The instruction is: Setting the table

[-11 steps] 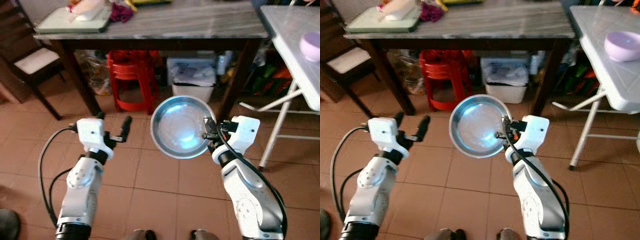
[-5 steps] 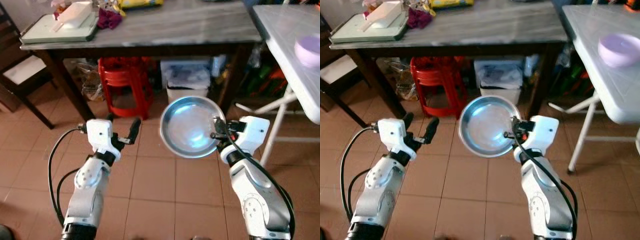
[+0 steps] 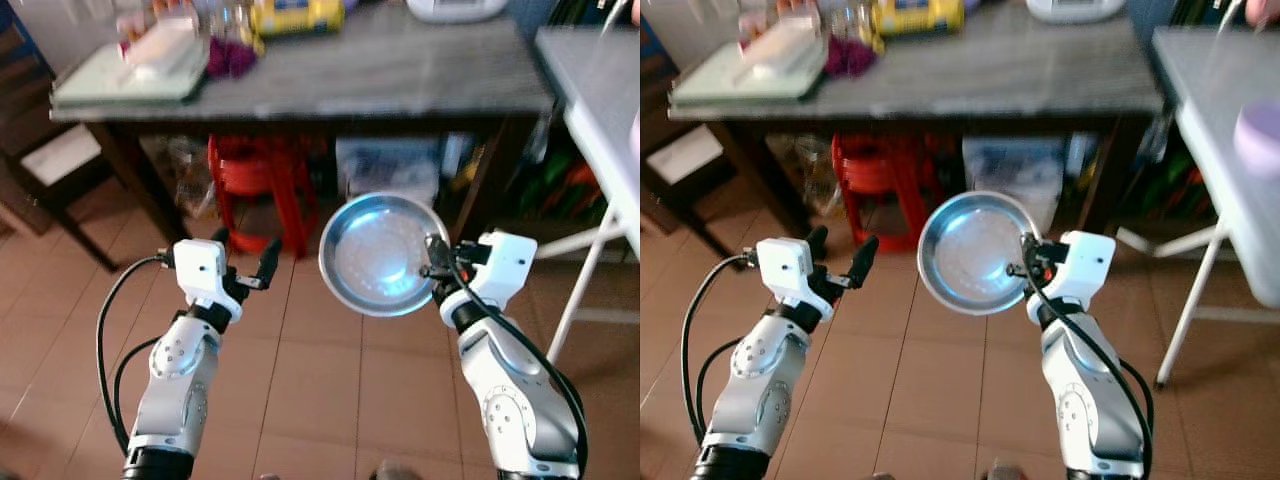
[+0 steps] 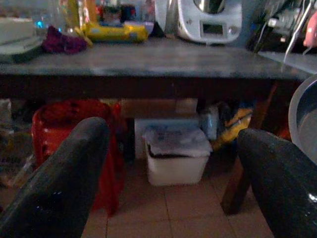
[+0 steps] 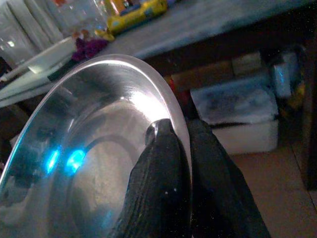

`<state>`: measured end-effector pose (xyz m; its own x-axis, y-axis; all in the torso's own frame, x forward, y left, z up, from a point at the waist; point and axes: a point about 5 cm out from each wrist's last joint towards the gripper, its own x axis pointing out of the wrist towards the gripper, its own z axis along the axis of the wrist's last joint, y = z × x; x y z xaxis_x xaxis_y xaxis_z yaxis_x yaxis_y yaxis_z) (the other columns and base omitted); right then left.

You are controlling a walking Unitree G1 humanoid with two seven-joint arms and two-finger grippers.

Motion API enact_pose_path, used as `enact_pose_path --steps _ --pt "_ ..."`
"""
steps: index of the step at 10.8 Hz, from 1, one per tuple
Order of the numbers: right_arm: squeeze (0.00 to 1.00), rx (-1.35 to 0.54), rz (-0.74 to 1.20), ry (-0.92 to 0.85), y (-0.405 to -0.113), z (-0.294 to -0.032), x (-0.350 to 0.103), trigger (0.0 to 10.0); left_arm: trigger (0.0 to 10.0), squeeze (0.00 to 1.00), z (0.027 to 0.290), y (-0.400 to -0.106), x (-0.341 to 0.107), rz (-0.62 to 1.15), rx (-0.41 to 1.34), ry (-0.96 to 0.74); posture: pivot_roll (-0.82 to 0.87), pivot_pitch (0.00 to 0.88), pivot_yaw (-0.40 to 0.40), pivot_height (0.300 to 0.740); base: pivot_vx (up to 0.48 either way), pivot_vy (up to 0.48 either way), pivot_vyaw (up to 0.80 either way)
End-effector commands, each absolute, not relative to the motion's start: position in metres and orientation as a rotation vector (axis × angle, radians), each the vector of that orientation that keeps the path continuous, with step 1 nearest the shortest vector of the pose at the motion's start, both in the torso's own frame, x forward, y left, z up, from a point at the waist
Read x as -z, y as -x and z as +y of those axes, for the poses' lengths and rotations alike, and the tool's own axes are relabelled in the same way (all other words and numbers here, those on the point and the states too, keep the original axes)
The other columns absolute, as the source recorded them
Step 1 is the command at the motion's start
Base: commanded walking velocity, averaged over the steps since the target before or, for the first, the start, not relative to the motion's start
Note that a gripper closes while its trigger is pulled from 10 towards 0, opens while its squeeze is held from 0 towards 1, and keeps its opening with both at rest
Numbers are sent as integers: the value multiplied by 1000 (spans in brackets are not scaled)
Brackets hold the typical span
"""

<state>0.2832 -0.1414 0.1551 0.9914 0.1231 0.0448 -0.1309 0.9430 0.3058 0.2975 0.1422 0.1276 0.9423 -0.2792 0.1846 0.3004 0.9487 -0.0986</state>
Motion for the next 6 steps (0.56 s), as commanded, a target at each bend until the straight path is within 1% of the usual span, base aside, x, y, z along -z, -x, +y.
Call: enact_pose_path --steps 1,6 --pt "0 -159 -32 -327 -283 -131 -157 10000 10000 0 153 -296 -126 -162 269 105 -134 152 79 740 375 0 0" --pt "0 -159 -33 -330 -284 -132 -157 10000 10000 0 148 -298 -126 -168 285 103 -142 148 76 740 375 0 0"
